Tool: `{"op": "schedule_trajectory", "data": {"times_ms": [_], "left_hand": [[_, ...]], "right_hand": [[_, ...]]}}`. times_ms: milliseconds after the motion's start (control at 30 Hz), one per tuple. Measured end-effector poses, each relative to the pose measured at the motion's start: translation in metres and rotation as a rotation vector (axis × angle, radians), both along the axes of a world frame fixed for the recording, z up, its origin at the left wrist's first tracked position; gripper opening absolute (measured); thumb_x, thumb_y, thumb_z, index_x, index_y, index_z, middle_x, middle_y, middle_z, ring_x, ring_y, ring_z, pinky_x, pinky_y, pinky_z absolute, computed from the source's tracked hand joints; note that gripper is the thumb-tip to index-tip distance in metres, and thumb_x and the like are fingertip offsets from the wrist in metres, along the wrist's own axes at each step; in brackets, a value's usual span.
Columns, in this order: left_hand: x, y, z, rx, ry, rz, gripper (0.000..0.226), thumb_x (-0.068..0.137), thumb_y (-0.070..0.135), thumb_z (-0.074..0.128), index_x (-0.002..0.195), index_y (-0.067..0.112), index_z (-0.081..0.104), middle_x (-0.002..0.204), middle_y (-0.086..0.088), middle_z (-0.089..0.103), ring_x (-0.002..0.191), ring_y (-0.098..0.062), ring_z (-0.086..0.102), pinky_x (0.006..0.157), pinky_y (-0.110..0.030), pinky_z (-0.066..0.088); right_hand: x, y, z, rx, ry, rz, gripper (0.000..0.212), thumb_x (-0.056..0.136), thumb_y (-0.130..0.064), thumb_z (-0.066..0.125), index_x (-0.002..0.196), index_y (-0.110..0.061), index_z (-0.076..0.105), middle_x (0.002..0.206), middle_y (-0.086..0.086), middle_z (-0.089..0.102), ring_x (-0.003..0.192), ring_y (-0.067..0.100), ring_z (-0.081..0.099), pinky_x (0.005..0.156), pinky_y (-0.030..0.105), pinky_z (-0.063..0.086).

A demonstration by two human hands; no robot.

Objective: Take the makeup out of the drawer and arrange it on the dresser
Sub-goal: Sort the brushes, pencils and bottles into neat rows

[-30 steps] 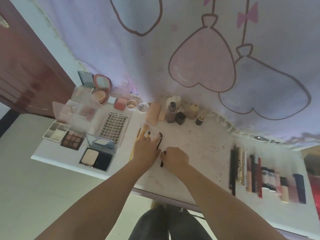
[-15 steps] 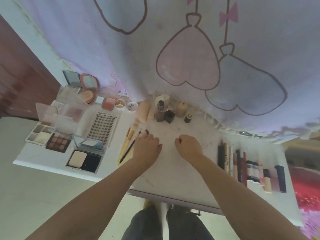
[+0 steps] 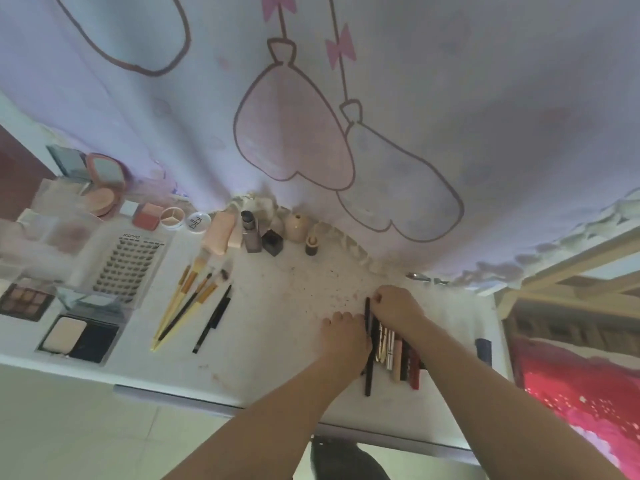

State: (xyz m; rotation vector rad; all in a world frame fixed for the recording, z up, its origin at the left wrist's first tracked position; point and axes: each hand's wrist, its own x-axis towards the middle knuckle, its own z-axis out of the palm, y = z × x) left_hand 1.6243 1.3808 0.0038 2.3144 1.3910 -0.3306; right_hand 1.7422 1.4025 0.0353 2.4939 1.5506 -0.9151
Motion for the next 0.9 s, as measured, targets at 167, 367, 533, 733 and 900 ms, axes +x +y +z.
{"op": "schedule_trajectory", "data": {"times_ms": [167,367,533,733,900], "left_hand": [[-0.001,-0.001,-0.003,0.046,0.001,0.105,0.034,0.098,0.039,0.033,0.113,0.014,0.052,0.114,-0.006,0.058,0.107,-0.024,0.05,0.087,-0.035,0.035],[-0.022,0.006,0.014,0.057,-0.167,0.184,0.025,0.095,0.032,0.038,0.1,0.013,0.054,0.097,-0.004,0.061,0.091,-0.022,0.056,0.076,-0.03,0.037],[-0.049,0.02,0.039,-0.128,-0.36,0.281,0.027,0.1,0.032,0.036,0.099,0.013,0.055,0.081,-0.004,0.062,0.073,-0.021,0.059,0.067,-0.032,0.049],[-0.066,0.045,0.074,-0.199,-0.347,0.248,0.029,0.101,0.028,0.034,0.088,0.013,0.056,0.086,-0.007,0.069,0.079,-0.023,0.062,0.075,-0.032,0.048],[-0.098,0.055,0.086,-0.428,-0.264,0.136,0.032,0.1,0.026,0.038,0.084,0.009,0.061,0.082,-0.006,0.071,0.067,-0.013,0.059,0.071,-0.025,0.046]], "right_hand": [[-0.006,0.007,-0.007,0.016,0.033,0.068,0.023,0.093,-0.024,0.047,0.082,-0.009,0.06,0.082,0.008,0.061,0.079,0.024,0.058,0.066,0.028,0.04],[-0.013,0.021,0.007,0.018,0.34,-0.047,0.034,0.095,-0.033,0.05,0.071,-0.01,0.055,0.062,0.0,0.054,0.055,0.013,0.05,0.051,0.024,0.036],[-0.031,0.029,0.037,0.036,0.583,-0.197,0.027,0.097,-0.026,0.044,0.078,-0.012,0.056,0.062,0.0,0.054,0.047,0.011,0.043,0.044,0.02,0.033],[-0.046,0.04,0.056,0.078,0.72,-0.365,0.024,0.097,-0.02,0.043,0.08,-0.007,0.056,0.058,0.001,0.044,0.041,0.009,0.034,0.037,0.019,0.024],[-0.057,0.041,0.039,0.129,0.856,-0.643,0.028,0.099,-0.018,0.043,0.073,-0.009,0.048,0.056,0.003,0.036,0.037,0.009,0.033,0.028,0.015,0.02]]}}
